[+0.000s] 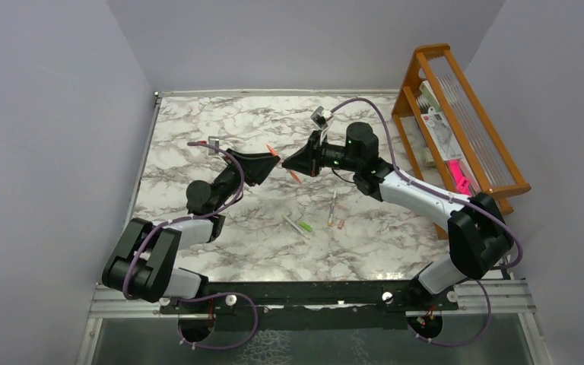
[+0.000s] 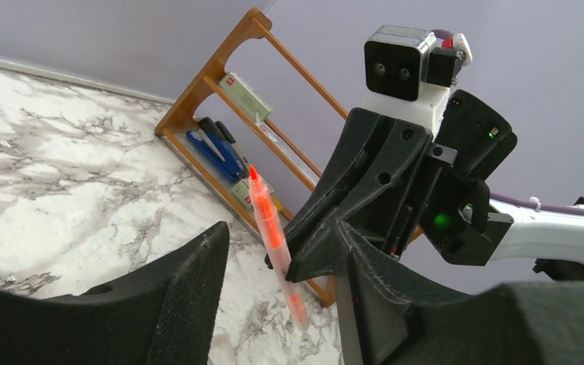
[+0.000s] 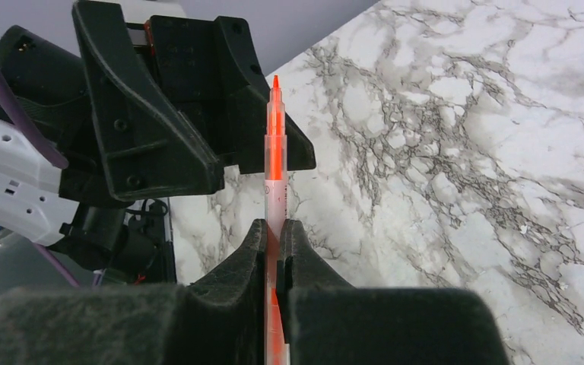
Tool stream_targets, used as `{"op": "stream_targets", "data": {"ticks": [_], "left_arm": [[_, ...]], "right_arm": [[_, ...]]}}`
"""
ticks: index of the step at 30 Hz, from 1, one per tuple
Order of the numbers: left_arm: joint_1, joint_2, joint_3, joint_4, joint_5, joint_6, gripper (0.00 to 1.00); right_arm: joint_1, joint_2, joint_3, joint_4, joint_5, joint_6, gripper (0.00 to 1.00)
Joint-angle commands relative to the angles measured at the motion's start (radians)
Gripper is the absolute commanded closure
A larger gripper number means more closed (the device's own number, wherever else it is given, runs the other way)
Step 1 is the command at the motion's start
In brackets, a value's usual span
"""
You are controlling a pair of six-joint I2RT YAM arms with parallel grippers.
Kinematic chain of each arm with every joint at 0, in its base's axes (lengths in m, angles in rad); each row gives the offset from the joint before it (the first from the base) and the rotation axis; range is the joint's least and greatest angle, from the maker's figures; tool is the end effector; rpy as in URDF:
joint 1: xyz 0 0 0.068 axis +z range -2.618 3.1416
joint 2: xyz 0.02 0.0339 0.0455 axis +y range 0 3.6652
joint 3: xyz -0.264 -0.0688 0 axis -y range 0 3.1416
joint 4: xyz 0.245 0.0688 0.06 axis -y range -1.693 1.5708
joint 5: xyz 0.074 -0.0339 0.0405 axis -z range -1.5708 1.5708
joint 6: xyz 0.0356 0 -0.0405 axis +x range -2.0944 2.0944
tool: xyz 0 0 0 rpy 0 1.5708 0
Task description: Insert the pens into the pen caps
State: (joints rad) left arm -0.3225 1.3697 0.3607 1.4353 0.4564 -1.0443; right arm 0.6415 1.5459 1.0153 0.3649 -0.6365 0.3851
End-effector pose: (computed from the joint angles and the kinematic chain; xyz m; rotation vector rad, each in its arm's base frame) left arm 0.2274 -0.0925 0.2406 -0.0197 1.3228 -1.4441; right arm 0.2728 0.2302 0.2883 -0.7358 1.7393 1.2784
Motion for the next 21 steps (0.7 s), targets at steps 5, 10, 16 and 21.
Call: {"op": "stream_targets", "data": {"ticks": [5,10,16,21], "left_arm": [[-0.006,0.065,0.058,0.124,0.078,-0.075,0.73],[-0.006,0.108,0.069,0.187,0.096,-0.107,1.00],[-0.006,0.144,0.087,0.240,0.112,-0.143,1.00],[-0.006,0.147,0.101,0.227,0.123,-0.138,1.00]], "right_arm": [[0.000,-0.045,-0.018,0.056,-0.060,0.027,0.99],[0.000,-0.052,-0.021,0.051,-0.067,0.024,0.99],[0.000,-0.066,-0.015,-0.011,-0.042,-0.017,0.75],[0.000,-0.081,-0.019,-0.071,-0.014,-0.062,0.58]]}}
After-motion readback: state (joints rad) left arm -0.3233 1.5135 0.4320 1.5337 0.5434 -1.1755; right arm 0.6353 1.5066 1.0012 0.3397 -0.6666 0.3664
